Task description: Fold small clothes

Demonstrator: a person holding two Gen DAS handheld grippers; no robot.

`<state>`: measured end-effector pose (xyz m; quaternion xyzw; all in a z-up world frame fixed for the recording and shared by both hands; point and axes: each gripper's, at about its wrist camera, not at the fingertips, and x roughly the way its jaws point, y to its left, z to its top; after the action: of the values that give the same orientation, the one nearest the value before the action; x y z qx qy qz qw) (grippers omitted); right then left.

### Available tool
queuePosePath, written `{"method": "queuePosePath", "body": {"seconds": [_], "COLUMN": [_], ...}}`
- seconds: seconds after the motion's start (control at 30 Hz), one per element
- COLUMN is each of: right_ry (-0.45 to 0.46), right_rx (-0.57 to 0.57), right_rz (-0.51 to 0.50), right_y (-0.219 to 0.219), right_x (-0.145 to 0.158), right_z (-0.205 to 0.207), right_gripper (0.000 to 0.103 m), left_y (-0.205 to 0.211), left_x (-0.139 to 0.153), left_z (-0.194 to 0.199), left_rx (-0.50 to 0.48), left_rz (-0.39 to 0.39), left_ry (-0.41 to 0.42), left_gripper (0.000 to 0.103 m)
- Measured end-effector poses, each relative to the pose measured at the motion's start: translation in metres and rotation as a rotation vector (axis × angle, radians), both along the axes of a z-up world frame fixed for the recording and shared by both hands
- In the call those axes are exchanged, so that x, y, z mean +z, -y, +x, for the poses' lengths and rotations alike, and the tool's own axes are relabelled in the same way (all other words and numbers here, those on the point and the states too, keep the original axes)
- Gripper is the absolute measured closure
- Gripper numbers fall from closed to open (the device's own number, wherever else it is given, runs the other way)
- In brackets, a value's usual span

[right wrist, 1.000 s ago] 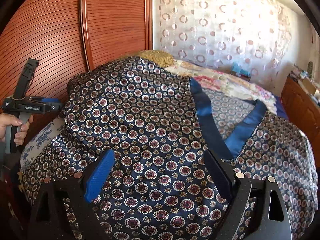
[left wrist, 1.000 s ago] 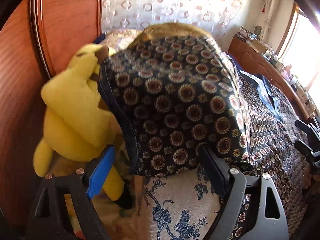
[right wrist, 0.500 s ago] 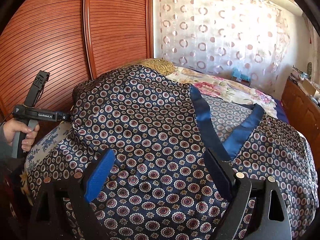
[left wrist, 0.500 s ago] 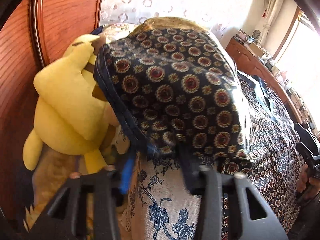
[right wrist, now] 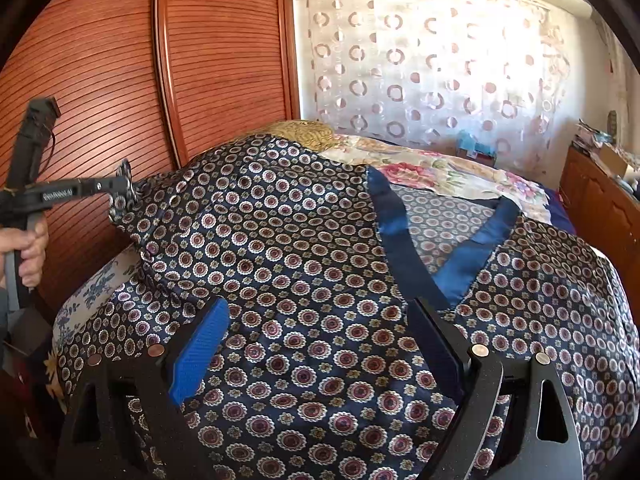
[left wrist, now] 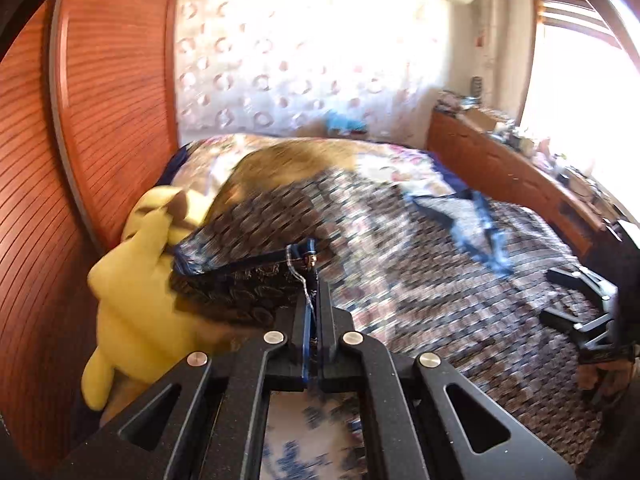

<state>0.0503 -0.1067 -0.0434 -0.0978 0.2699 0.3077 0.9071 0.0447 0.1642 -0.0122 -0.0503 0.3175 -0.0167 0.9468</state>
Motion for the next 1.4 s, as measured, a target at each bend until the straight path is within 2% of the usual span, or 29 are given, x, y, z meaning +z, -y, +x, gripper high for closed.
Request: {"method": "queuePosePath", "body": {"seconds": [0.3,0.43,0.57,0.6,0.63,0.67,0.7,0.77,0.9,0.93,0.97,1.2,1.4], "right_ry": [0.003,0.0,-0.008,-0.01,-0.013,-0.016,-0.02,-0.026,-0.033,-0.035,-0.034,-0.05,-0.03], "right_rx": [-0.023,-0.039,-0.052,-0.053,-0.057,-0.059,-0.061,-0.064,-0.062,-0.058,-0.054,0.023,0.133], "right_rz": [0.029,0.043,0.045,0.046,0.048,0.049,0.052,0.058,0.061,0.059,0.056,0.046,0.023], "right_y": [0.017,0.026,0.03,0.03,0.031,0.032,0.034,0.036,0.037,0.035,0.035,0.015,-0.024], "right_x": [0.0,0.0,-0.003,-0.003,-0.004,-0.003,-0.003,-0.001,0.0,0.0,0.0,0.008,0.025], "right_z": [0.001,0.0,-0.001,-0.001,0.0,0.001,0.004,0.006,0.009,0.009,0.009,0.018,0.034], "right_gripper": [0.012,0.012,0.012,0.012,0.012,0.012,0.012,0.012,0.012,0.012,0.012,0.012,0.02], "left_y": [0.057,0.092,0.105,0.104,0.102,0.099,0.096,0.091,0.085,0.082,0.079,0.058,0.043], "left_x": [0.035,0.029,0.02,0.019,0.017,0.018,0.018,0.018,0.016,0.014,0.013,-0.006,-0.022], "left_z": [0.019,0.027,0.021,0.019,0.014,0.01,0.004,-0.005,-0.021,-0.026,-0.03,-0.042,-0.044], "left_rx": [-0.15,-0.235,-0.249,-0.246,-0.239,-0.238,-0.234,-0.212,-0.193,-0.181,-0.173,-0.085,0.008], "left_rz": [0.022,0.027,0.044,0.043,0.039,0.033,0.029,0.045,0.052,0.052,0.051,0.026,-0.007], "left_ry": [0.056,0.017,0.019,0.02,0.025,0.032,0.043,0.056,0.086,0.088,0.09,0.063,0.05], "left_gripper": [0.101,0.1,0.099,0.096,0.087,0.082,0.082,0.067,0.049,0.033,0.025,0.022,0.022]}}
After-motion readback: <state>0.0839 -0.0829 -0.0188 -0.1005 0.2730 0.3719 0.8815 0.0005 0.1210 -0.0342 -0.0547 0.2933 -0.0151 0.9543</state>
